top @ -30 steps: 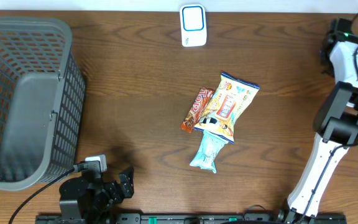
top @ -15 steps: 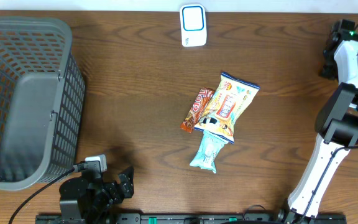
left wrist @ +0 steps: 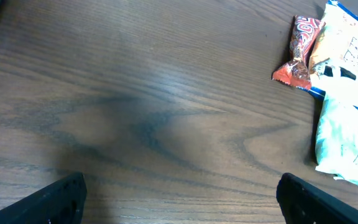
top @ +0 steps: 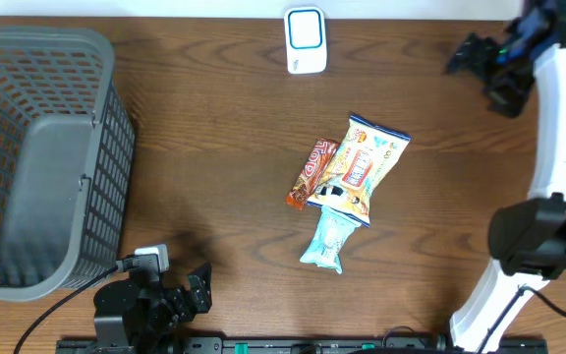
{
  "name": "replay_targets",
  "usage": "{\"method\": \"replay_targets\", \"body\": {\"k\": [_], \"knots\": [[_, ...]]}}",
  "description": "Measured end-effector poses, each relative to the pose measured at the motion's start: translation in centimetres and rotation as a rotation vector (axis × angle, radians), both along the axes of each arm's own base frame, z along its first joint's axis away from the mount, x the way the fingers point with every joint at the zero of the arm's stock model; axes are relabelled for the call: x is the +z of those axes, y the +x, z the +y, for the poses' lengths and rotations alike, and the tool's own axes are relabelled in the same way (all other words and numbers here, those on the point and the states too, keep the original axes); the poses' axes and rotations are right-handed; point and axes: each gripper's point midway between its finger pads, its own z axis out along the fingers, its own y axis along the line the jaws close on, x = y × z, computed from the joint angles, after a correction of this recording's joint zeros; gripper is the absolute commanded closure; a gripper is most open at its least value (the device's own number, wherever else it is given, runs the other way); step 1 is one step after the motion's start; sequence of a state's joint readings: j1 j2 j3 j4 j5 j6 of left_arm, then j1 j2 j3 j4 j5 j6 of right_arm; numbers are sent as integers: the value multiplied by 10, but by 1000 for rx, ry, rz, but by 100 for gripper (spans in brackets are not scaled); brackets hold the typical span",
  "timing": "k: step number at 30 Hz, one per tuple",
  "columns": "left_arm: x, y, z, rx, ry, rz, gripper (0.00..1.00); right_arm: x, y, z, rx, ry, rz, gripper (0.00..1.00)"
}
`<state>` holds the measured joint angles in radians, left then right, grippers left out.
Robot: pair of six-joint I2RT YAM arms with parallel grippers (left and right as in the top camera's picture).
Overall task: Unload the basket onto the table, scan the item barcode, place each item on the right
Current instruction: 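Reach the right gripper to the red TOP chocolate bar and grasp it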
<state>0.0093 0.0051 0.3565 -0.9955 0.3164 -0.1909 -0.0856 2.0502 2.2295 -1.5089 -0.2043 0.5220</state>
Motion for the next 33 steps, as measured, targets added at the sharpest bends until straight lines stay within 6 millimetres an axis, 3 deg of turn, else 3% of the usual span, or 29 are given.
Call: {"method": "replay_targets", "body": {"k": [4,10,15,18,21,27,33], "knots": [[0,0,0,0,0,0,2,-13,-14,63,131,1,69,1],[0,0,0,0,0,0,2,-52,-35,153,322,-18,120,1],[0,0,0,0,0,0,2,-85,-70,211,425,-33,183,1],[0,0,0,0,0,0,2,-93,-84,240,536,-69,157,1],[0,0,0,0,0,0,2,-97,-93,255,689,-203,93,1],[0,0,0,0,0,0,2,-115,-90,263,902,-567,-59,1],[0,0,0,0,0,0,2,-154,-96,246,1049,-820,-84,1]]}}
